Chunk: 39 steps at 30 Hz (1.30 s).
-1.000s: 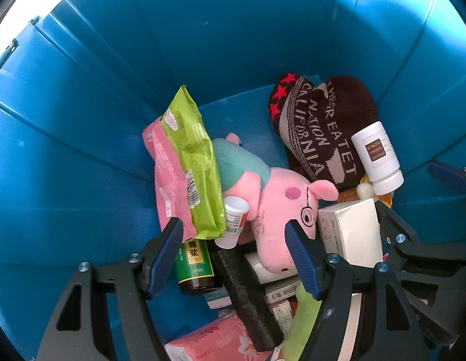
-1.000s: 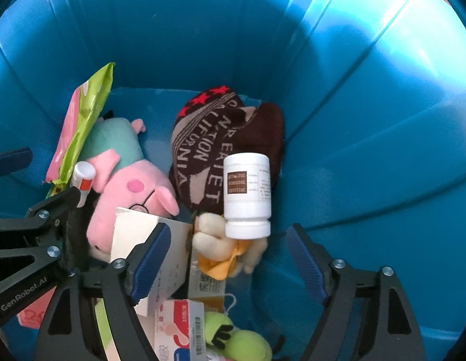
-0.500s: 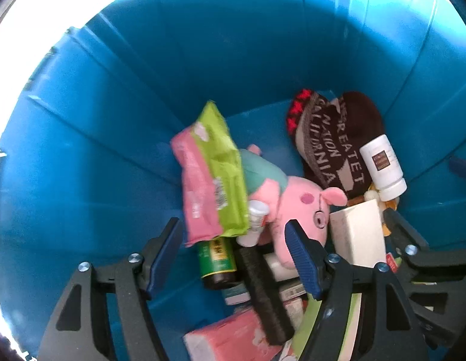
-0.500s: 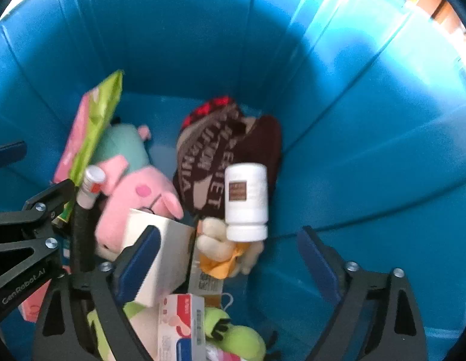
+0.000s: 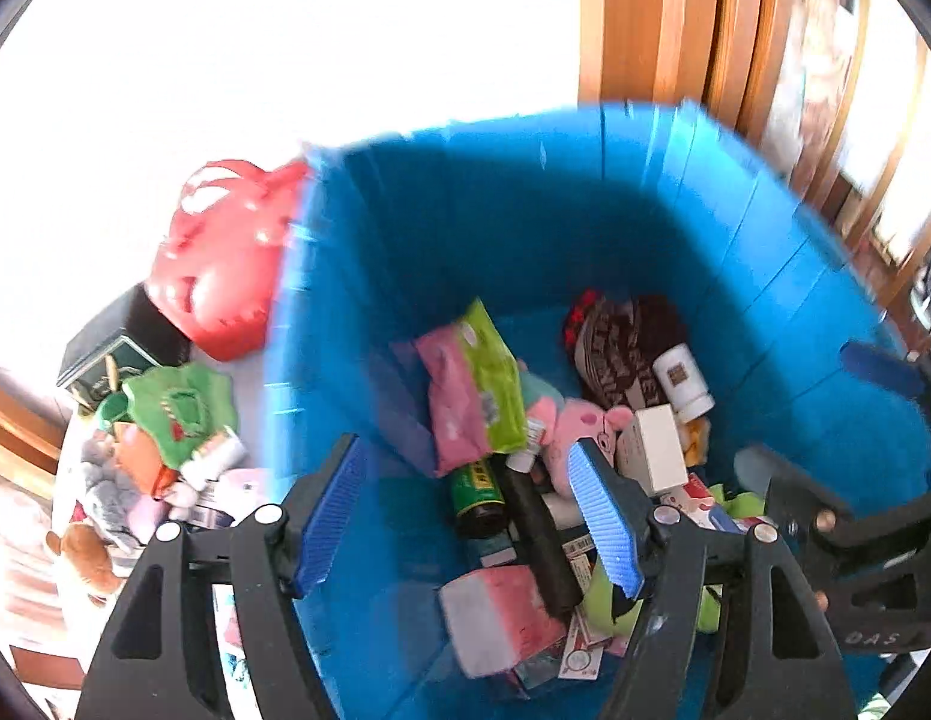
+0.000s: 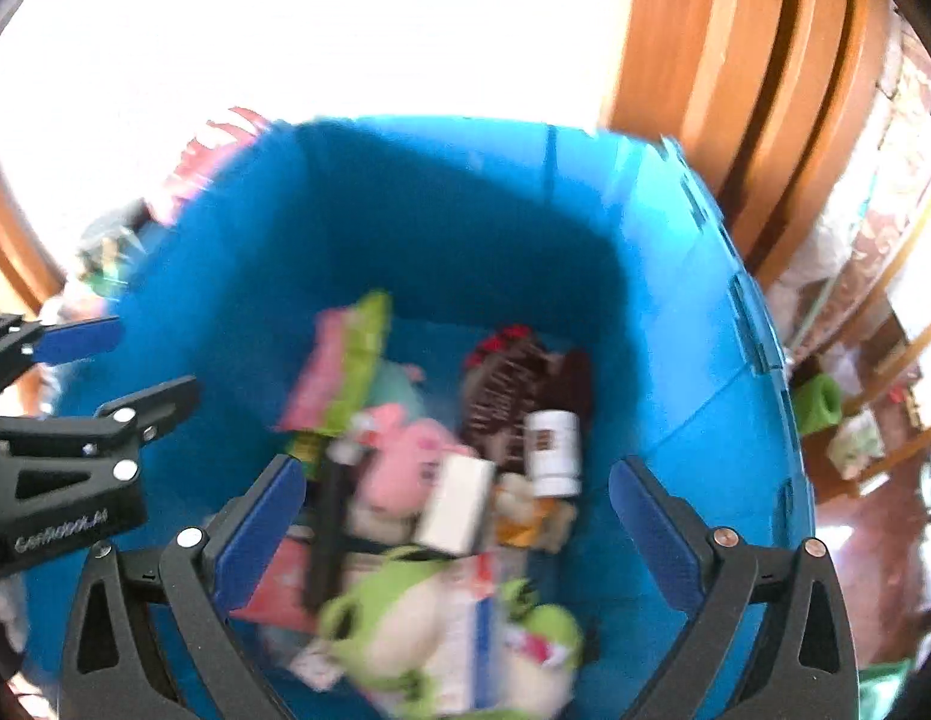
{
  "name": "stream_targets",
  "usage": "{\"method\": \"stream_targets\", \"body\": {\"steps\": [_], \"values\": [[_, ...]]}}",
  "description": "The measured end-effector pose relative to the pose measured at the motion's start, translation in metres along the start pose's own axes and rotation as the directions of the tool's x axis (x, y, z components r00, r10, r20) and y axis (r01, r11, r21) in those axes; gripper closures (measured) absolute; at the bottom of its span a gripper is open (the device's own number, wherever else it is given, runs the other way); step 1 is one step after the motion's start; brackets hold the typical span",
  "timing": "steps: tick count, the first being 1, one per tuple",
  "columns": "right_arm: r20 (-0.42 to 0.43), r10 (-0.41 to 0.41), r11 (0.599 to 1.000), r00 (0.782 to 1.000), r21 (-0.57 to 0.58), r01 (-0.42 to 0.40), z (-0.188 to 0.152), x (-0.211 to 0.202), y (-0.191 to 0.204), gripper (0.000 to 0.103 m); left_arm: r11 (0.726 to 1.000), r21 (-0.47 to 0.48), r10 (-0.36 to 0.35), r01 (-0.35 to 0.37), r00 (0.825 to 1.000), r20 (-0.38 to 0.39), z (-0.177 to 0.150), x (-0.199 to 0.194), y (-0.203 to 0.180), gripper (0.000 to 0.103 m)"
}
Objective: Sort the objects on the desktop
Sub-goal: 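Move both tools back over the pile on the bed, then grasp a clear plastic box with the left tool while the right tool grasps a pink tissue pack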
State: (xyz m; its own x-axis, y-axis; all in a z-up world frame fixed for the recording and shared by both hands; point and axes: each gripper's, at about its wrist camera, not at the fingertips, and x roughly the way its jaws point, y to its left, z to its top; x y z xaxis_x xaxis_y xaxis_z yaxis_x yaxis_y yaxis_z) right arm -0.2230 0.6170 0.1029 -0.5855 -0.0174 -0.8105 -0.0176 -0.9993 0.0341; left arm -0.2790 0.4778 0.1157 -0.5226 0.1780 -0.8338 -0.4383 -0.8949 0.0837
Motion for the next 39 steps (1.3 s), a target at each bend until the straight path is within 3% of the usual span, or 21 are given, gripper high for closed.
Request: {"method": "stream_targets", "body": {"steps": [3,5,7,9,14,17,22,25,28,32,39], "values": [[0.063,0.057,0.998,0.996,-0.018,-0.056,-0.007,-0.026,0.034,0.000,1.000,-0.014,0.016,-0.014,0.995,0.099,-0.015,-0.046,0.027,0.034],[0.109,0.112,0.994,0.988,-0.029,-0.109,-0.011,-0.050,0.056,0.000,0.999,-0.034,0.039,-0.033,0.983,0.182,-0.031,-0.075,0.049,0.034],[0.149,0.162,0.987,0.976,-0.030,-0.159,-0.017,-0.062,0.078,0.000,0.994,-0.073,0.100,-0.083,0.956,0.276,-0.053,-0.105,0.077,0.034],[0.196,0.210,0.978,0.958,-0.034,-0.207,-0.023,-0.074,0.100,0.000,0.986,-0.108,0.153,-0.125,0.938,0.312,-0.074,-0.122,0.102,0.034],[0.313,0.267,0.963,0.912,-0.051,-0.265,-0.041,-0.091,0.165,0.000,0.961,-0.168,0.259,-0.219,0.925,0.279,-0.130,-0.128,0.176,0.033],[0.330,0.326,0.945,0.886,-0.083,-0.317,-0.050,-0.091,0.216,0.000,0.965,-0.208,0.207,-0.162,0.953,0.222,-0.164,-0.117,0.224,0.033],[0.357,0.337,0.941,0.871,-0.134,-0.310,-0.064,-0.079,0.287,0.000,0.948,-0.270,0.217,-0.168,0.963,0.162,-0.228,-0.094,0.298,0.033],[0.341,0.313,0.950,0.886,-0.133,-0.284,-0.072,-0.055,0.324,0.000,0.943,-0.313,0.162,-0.112,0.977,0.140,-0.274,-0.079,0.341,0.033],[0.297,0.293,0.956,0.909,-0.124,-0.267,-0.081,-0.020,0.344,0.000,0.933,-0.342,0.156,-0.111,0.982,0.106,-0.310,-0.065,0.377,0.033],[0.234,0.230,0.972,0.945,-0.107,-0.210,-0.102,0.029,0.367,0.000,0.900,-0.422,0.159,-0.105,0.983,0.093,-0.356,-0.042,0.419,0.034],[0.078,0.116,0.992,0.990,-0.060,-0.112,-0.141,0.104,0.371,0.000,0.892,-0.440,0.129,-0.106,0.991,0.021,-0.393,0.021,0.447,0.034]]}}
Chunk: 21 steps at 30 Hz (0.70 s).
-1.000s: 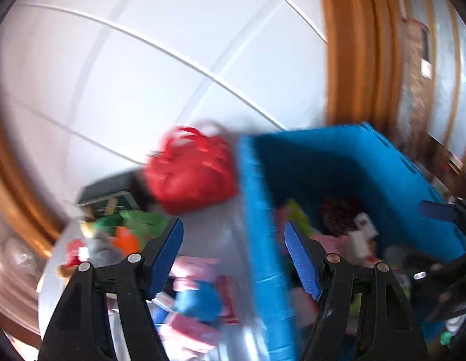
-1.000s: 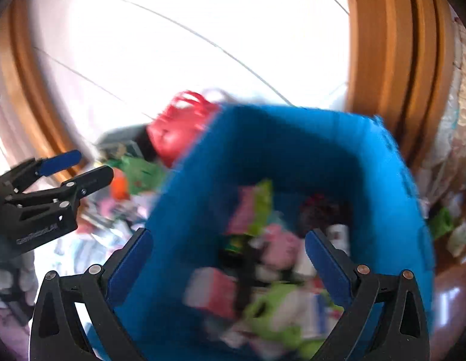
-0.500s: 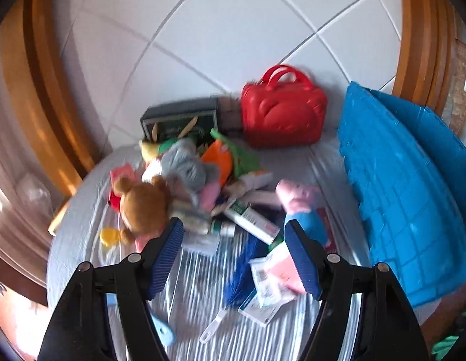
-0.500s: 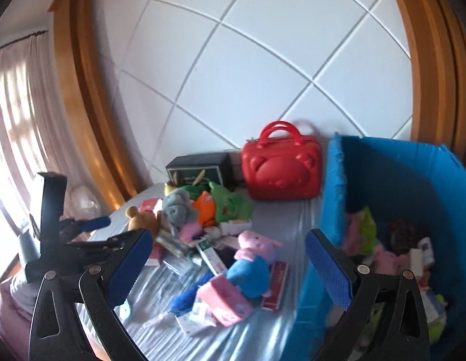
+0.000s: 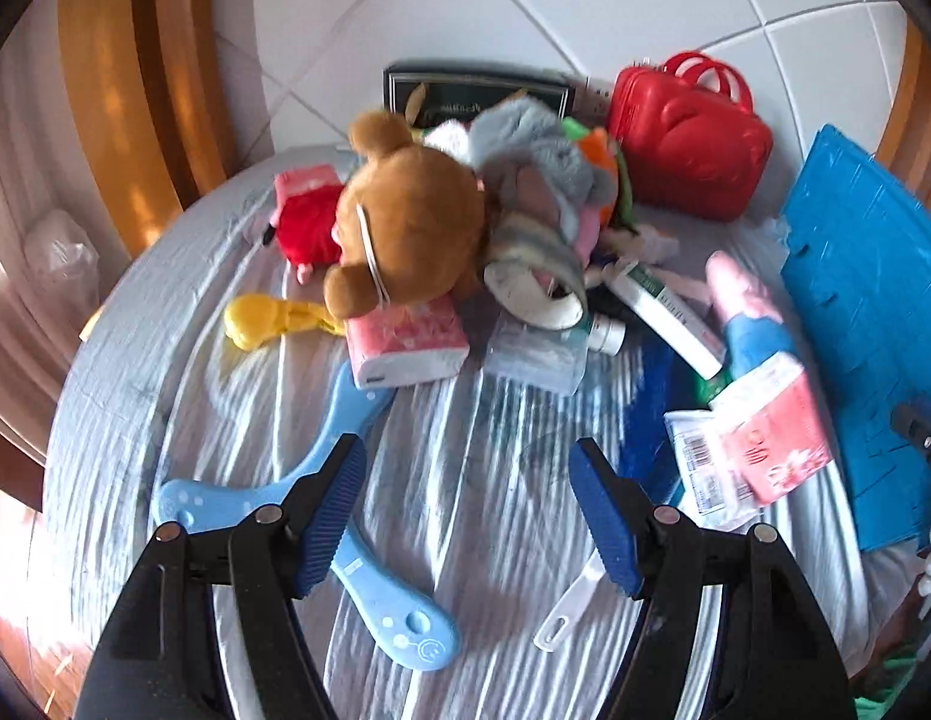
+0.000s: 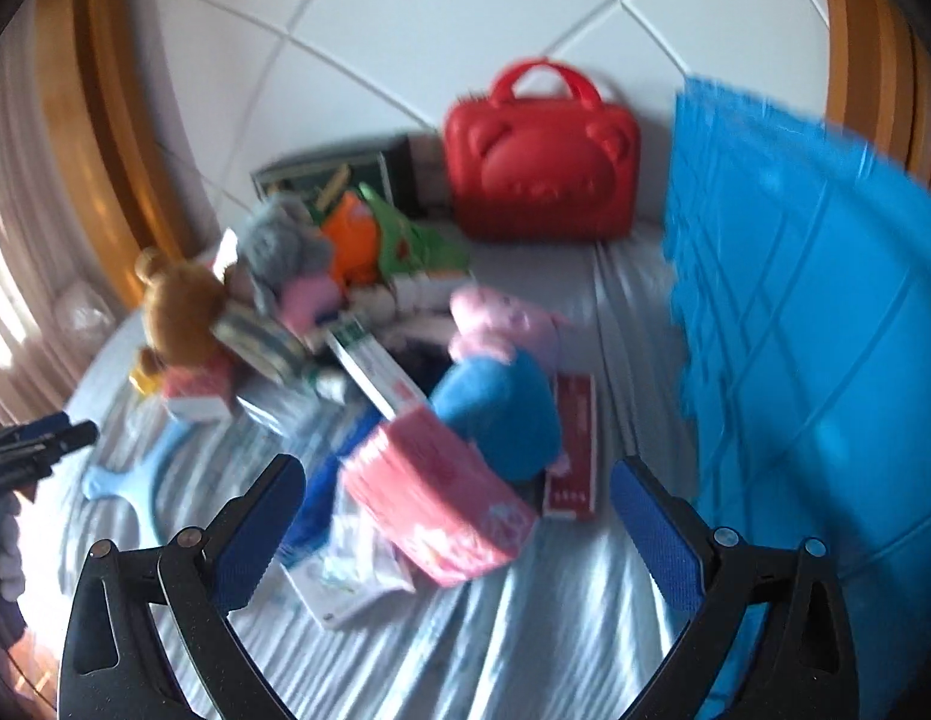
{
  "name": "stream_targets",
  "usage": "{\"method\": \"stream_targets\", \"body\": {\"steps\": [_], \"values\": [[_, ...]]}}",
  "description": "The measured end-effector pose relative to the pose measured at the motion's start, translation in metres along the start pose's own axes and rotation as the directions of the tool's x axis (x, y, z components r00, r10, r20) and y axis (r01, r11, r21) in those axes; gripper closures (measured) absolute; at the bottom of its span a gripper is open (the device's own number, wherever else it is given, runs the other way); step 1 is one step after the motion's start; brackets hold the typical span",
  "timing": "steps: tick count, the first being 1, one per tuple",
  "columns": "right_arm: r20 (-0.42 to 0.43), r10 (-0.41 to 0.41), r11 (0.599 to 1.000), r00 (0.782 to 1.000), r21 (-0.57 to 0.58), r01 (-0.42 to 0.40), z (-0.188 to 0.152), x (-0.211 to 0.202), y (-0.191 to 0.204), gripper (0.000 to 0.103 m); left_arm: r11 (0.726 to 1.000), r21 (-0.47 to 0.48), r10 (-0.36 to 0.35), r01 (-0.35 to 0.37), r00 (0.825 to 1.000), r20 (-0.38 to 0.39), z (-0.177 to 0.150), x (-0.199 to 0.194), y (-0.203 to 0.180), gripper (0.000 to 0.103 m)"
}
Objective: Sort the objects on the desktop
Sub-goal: 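Grasp a clear plastic box with the left tool while the right tool grasps a pink tissue pack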
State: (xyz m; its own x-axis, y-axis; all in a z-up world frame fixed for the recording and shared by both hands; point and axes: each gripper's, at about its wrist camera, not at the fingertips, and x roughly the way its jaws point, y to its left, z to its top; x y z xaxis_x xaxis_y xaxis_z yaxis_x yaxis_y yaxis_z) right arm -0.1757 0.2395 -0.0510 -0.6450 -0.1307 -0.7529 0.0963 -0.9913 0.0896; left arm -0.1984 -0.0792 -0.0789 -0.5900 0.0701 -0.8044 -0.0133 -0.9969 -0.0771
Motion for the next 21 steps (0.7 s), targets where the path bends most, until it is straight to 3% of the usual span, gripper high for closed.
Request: {"method": "stream_targets", "body": {"steps": [7,13,15,17,19,21], "values": [[-0.083,-0.062,0.998,0.995,0.024,0.064,-0.013,0.034,-0.009,0.000,0.998,-0.006,-0.061,0.061,0.996,-0.067,0.007,0.074,-0.020,0.034],[-0.110,-0.053,0.998,0.993,0.018,0.055,-0.002,0.058,-0.014,0.000,0.995,0.005,-0.097,0.098,0.992,-0.086,0.028,0.143,-0.070,0.033],[-0.133,-0.033,0.999,0.991,0.015,0.035,0.000,0.070,-0.016,0.000,0.997,0.014,-0.071,0.073,0.991,-0.110,0.034,0.165,-0.082,0.034],[-0.159,-0.014,1.000,0.987,0.011,0.016,0.000,0.080,-0.019,0.000,1.000,0.000,-0.005,0.005,0.991,-0.136,0.036,0.188,-0.083,0.033],[-0.178,0.010,1.000,0.984,0.008,-0.008,-0.001,0.088,-0.019,0.000,0.997,-0.041,0.061,-0.069,0.984,-0.167,0.034,0.201,-0.068,0.032],[-0.196,0.026,1.000,0.980,0.005,-0.026,-0.004,0.096,-0.020,0.000,0.989,-0.108,0.080,-0.103,0.977,-0.200,0.027,0.203,-0.042,0.032]]}}
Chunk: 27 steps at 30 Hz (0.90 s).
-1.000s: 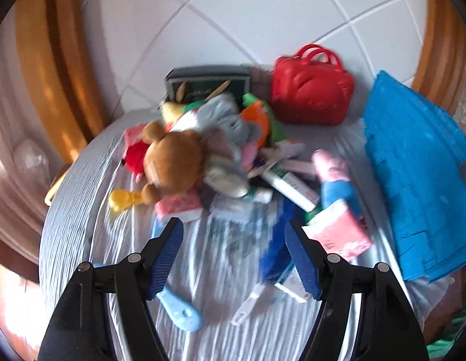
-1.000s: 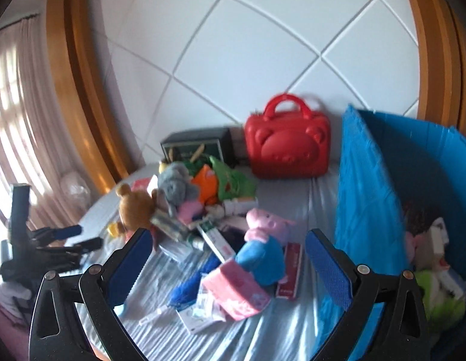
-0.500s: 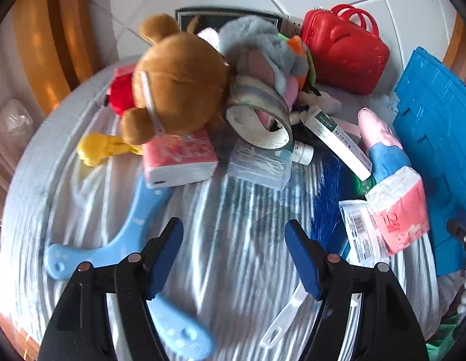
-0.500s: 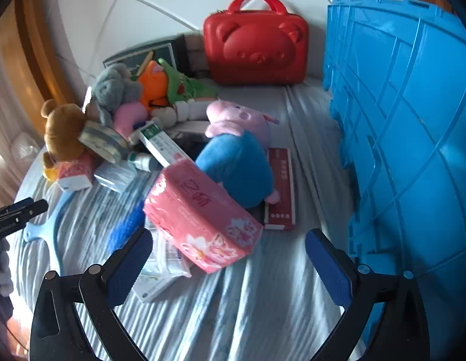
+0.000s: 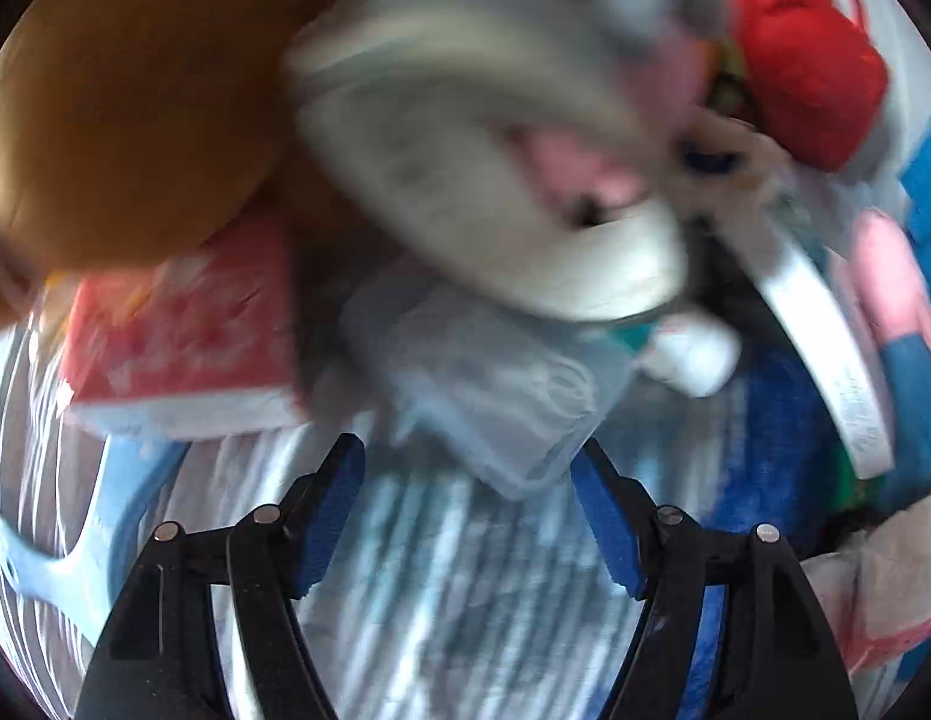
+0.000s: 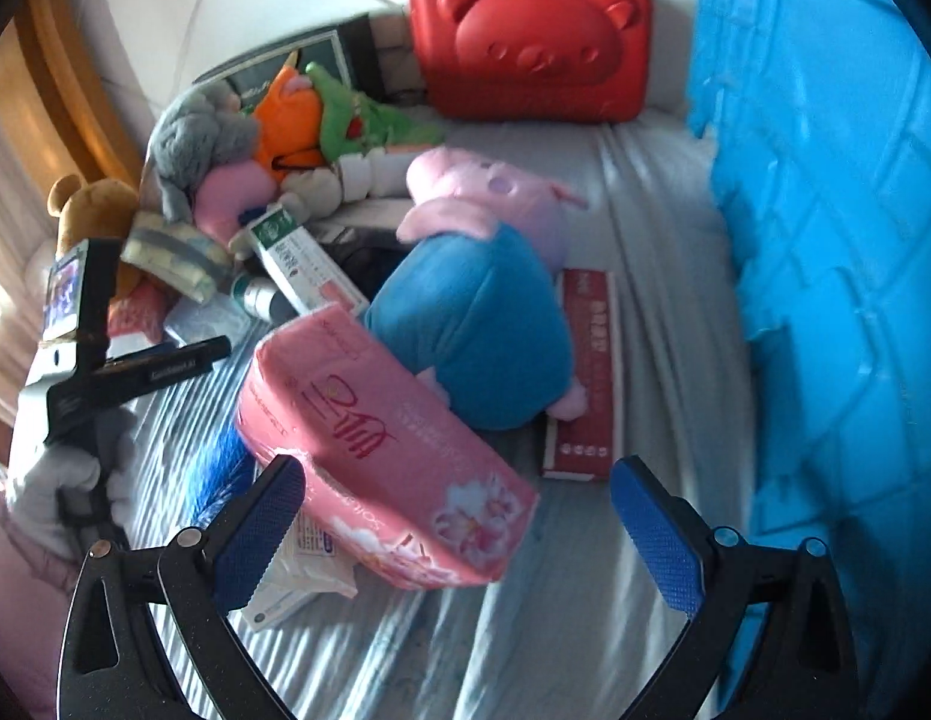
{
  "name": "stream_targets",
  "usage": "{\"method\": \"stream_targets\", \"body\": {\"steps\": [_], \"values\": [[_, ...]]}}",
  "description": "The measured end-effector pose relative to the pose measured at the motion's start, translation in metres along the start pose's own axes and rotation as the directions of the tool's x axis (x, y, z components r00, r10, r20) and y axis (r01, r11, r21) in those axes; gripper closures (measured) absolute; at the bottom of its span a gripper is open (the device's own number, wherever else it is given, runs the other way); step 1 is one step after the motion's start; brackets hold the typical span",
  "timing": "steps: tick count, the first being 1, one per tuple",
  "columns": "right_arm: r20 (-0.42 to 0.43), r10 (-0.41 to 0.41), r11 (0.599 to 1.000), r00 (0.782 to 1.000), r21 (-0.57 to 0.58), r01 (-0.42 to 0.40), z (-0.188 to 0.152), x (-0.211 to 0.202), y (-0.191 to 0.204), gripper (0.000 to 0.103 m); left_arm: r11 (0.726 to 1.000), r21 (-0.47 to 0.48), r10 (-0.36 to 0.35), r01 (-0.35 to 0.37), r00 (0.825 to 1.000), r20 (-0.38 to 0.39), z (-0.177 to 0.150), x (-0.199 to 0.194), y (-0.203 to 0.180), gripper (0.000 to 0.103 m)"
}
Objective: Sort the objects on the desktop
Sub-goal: 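Grasp a clear plastic box with the left tool while the right tool grasps a pink tissue pack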
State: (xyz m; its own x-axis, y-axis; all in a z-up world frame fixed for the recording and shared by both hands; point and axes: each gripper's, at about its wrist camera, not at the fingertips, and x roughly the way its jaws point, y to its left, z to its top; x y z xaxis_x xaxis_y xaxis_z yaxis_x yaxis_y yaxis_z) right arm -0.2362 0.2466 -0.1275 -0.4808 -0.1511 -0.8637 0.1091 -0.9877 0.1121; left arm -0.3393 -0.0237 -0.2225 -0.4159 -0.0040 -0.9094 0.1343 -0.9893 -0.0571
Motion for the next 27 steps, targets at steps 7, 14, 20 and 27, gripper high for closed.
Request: {"method": "stream_targets", "body": {"steps": [7,14,20,27], "values": [[-0.084,0.085,0.996,0.993,0.014,-0.084,-0.006,0.038,0.004,0.000,0.992,-0.114,0.057,-0.059,0.998,-0.020,-0.020,-0.029,0.079,0.032],[-0.080,0.111,0.993,0.991,0.037,-0.108,-0.005,0.036,0.005,0.001,0.996,-0.006,-0.088,0.089,0.993,0.074,-0.007,-0.054,0.027,0.032],[-0.069,0.118,0.992,0.991,0.054,-0.115,-0.002,0.027,-0.003,0.019,0.996,0.062,-0.070,0.067,0.997,0.040,0.012,-0.009,-0.016,0.032],[-0.052,0.143,0.990,0.988,0.002,-0.144,0.009,0.035,0.000,0.010,0.995,0.089,-0.056,0.052,0.997,0.047,0.003,-0.016,-0.013,0.043]]}}
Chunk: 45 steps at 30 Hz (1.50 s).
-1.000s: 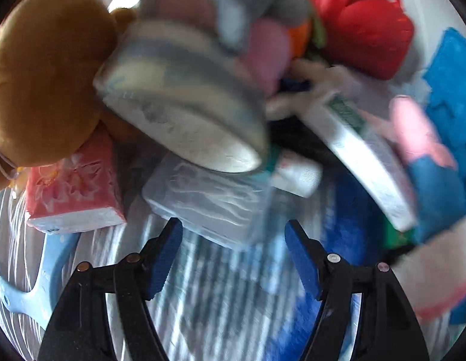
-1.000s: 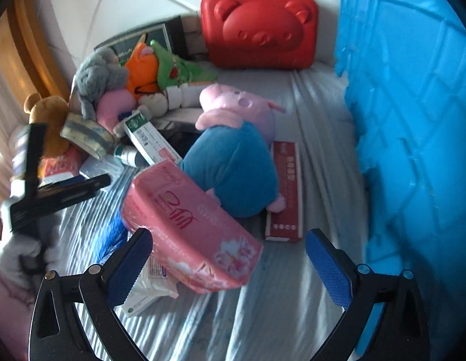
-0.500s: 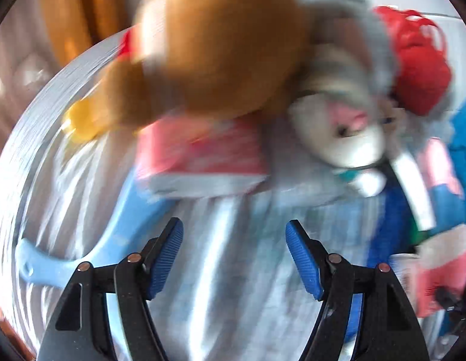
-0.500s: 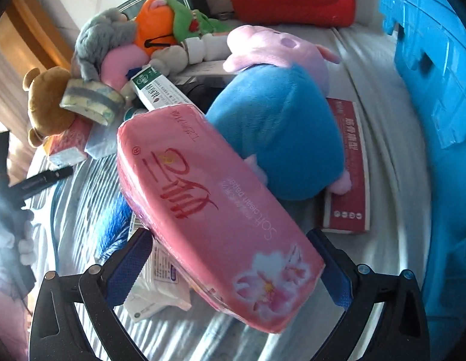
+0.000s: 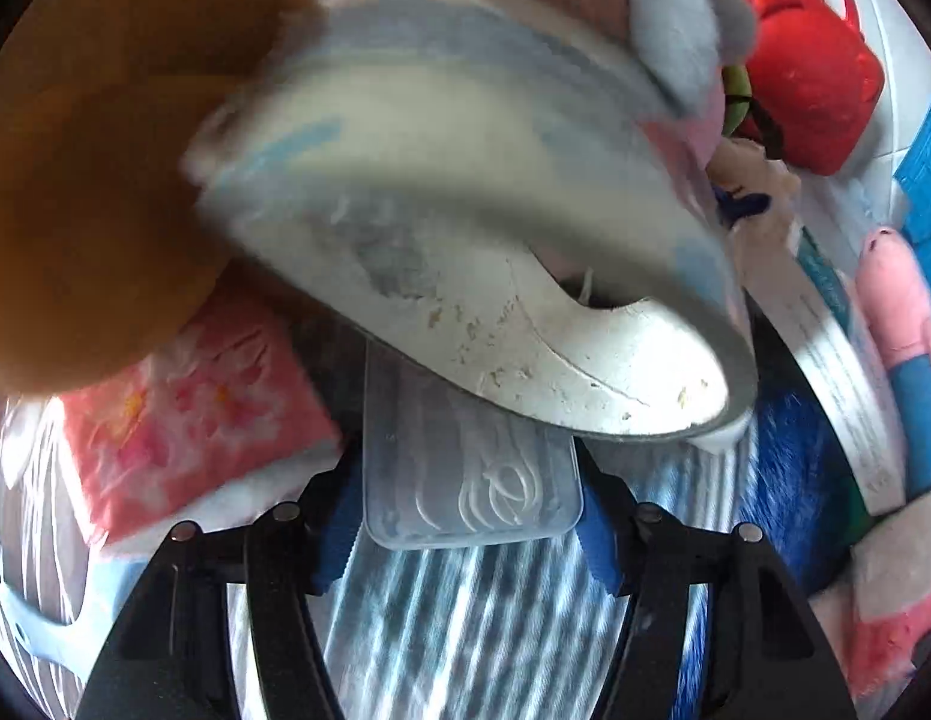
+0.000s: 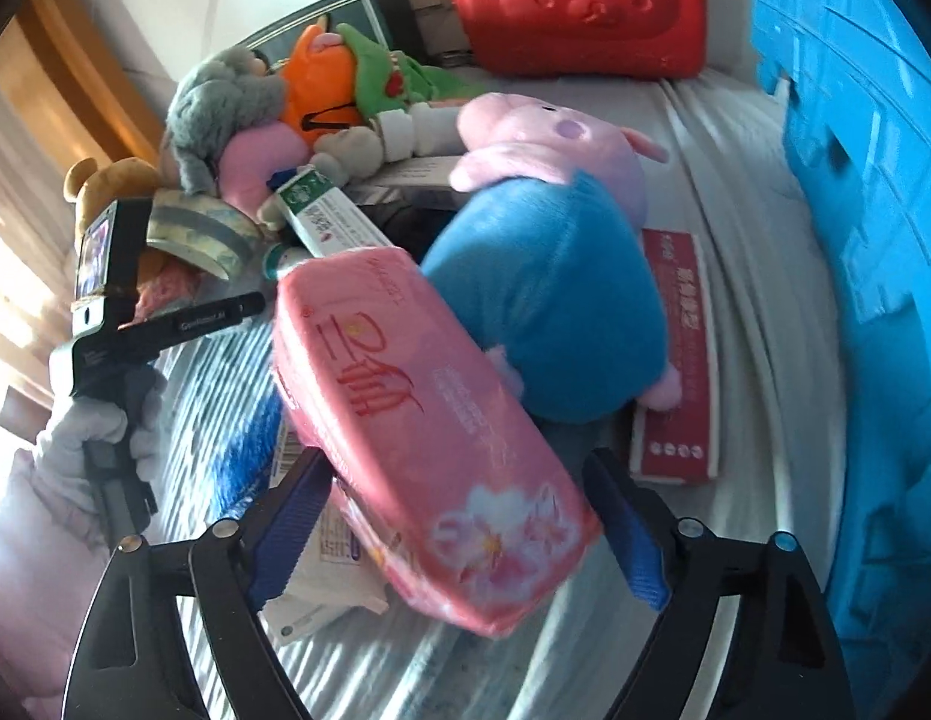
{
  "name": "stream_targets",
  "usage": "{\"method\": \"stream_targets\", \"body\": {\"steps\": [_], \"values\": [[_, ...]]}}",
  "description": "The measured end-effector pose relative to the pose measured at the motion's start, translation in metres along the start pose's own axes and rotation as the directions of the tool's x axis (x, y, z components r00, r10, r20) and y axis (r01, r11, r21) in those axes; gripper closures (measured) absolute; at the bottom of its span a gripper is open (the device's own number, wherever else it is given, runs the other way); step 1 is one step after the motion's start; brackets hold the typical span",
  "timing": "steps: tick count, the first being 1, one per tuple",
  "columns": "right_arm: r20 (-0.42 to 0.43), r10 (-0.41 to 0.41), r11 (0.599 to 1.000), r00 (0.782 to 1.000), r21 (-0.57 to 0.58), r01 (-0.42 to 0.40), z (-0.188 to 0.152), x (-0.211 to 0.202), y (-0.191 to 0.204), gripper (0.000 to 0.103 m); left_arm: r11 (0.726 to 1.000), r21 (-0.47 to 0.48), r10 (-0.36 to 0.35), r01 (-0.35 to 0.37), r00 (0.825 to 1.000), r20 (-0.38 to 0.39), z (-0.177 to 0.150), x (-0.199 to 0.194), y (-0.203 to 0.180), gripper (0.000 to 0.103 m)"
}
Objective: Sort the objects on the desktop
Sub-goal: 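Grasp a clear plastic box with the left tool while the right tool grasps a pink tissue pack, then carry the clear box and pink tissue pack with both tools over the blue bin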
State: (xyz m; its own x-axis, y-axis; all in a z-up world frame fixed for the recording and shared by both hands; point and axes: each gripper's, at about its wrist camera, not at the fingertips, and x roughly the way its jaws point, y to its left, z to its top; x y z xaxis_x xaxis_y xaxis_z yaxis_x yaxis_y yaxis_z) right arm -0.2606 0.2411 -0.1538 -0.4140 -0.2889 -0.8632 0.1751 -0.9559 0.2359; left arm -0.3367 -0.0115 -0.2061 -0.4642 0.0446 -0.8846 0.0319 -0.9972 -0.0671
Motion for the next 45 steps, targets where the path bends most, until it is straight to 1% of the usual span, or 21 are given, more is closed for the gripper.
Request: {"method": "stream_targets", "body": {"steps": [1,2,3,5,6,10,12,14,16,17,18,19,20,26,29,32,34,38,40,43,45], "values": [[-0.007,0.006,1.000,1.000,-0.008,-0.006,0.002,0.003,0.001,0.009,1.000,0.005,0.001,-0.001,1.000,0.006,-0.006,-0.009,0.001,0.043],[-0.014,0.008,1.000,1.000,-0.016,-0.009,0.002,0.004,0.002,0.012,1.000,0.011,0.004,-0.004,1.000,0.010,-0.013,-0.018,0.001,0.043],[-0.017,-0.008,0.999,1.000,-0.037,0.008,0.002,0.004,0.004,0.017,1.000,0.017,0.004,-0.004,1.000,0.011,-0.021,-0.028,0.002,0.043],[0.006,-0.038,0.996,0.999,-0.076,0.038,0.001,-0.003,0.012,0.035,1.000,0.023,-0.001,0.001,1.000,0.020,-0.042,-0.054,0.003,0.043],[0.011,-0.039,0.995,0.999,-0.088,0.040,0.000,-0.006,0.016,0.037,1.000,0.028,-0.005,0.004,1.000,0.020,-0.051,-0.064,0.003,0.044],[0.044,-0.036,0.993,0.998,-0.107,0.040,-0.006,-0.023,0.028,0.039,1.000,0.013,-0.025,0.025,1.000,0.019,-0.084,-0.110,0.004,0.044],[0.071,-0.029,0.992,0.997,-0.123,0.037,-0.010,-0.036,0.035,0.039,1.000,0.007,-0.029,0.028,0.998,0.051,-0.094,-0.134,0.003,0.044],[0.115,-0.026,0.988,0.993,-0.146,0.042,-0.015,-0.054,0.044,0.039,1.000,0.018,-0.019,0.017,0.994,0.108,-0.103,-0.159,0.000,0.044],[0.152,-0.019,0.986,0.988,-0.161,0.043,-0.016,-0.068,0.051,0.039,1.000,0.024,-0.015,0.011,0.986,0.168,-0.099,-0.185,-0.008,0.044],[0.184,-0.017,0.984,0.983,-0.170,0.049,-0.017,-0.081,0.055,0.039,1.000,0.025,-0.019,0.014,0.981,0.193,-0.077,-0.181,-0.002,0.044],[0.206,-0.016,0.982,0.978,-0.178,0.054,-0.019,-0.088,0.058,0.039,0.999,0.027,-0.022,0.017,0.976,0.218,-0.081,-0.184,-0.003,0.044],[0.236,-0.015,0.980,0.972,-0.190,0.061,-0.020,-0.099,0.061,0.039,0.999,0.029,-0.025,0.018,0.968,0.250,-0.083,-0.200,-0.007,0.044],[0.262,-0.015,0.978,0.965,-0.197,0.069,-0.021,-0.109,0.064,0.039,0.999,0.032,-0.029,0.021,0.961,0.275,-0.075,-0.200,-0.012,0.044],[0.426,-0.011,0.973,0.905,-0.204,0.108,-0.029,-0.176,0.074,0.039,0.996,0.077,-0.076,0.049,0.910,0.407,-0.073,-0.249,-0.038,0.044],[0.502,-0.014,0.971,0.865,-0.200,0.132,-0.034,-0.212,0.072,0.039,0.991,0.117,-0.108,0.061,0.886,0.452,-0.075,-0.273,-0.059,0.044],[0.578,-0.029,0.973,0.816,-0.170,0.155,-0.041,-0.251,0.060,0.039,0.983,0.163,-0.151,0.080,0.861,0.486,-0.073,-0.292,-0.085,0.044],[0.611,-0.043,0.975,0.791,-0.149,0.168,-0.044,-0.271,0.049,0.039,0.975,0.197,-0.189,0.101,0.842,0.505,-0.072,-0.306,-0.105,0.044],[0.679,-0.112,0.972,0.726,-0.077,0.222,-0.051,-0.320,0.017,0.039,0.951,0.278,-0.272,0.137,0.799,0.537,-0.072,-0.337,-0.150,0.044],[0.694,-0.144,0.970,0.706,-0.042,0.240,-0.054,-0.336,0.000,0.039,0.935,0.318,-0.316,0.157,0.777,0.544,-0.071,-0.352,-0.175,0.044],[0.712,-0.211,0.961,0.669,0.025,0.277,-0.057,-0.361,-0.033,0.039,0.910,0.374,-0.371,0.179,0.754,0.542,-0.070,-0.371,-0.214,0.044],[0.714,-0.265,0.949,0.648,0.075,0.305,-0.059,-0.375,-0.059,0.039,0.896,0.401,-0.398,0.190,0.745,0.536,-0.069,-0.378,-0.237,0.044]]}}
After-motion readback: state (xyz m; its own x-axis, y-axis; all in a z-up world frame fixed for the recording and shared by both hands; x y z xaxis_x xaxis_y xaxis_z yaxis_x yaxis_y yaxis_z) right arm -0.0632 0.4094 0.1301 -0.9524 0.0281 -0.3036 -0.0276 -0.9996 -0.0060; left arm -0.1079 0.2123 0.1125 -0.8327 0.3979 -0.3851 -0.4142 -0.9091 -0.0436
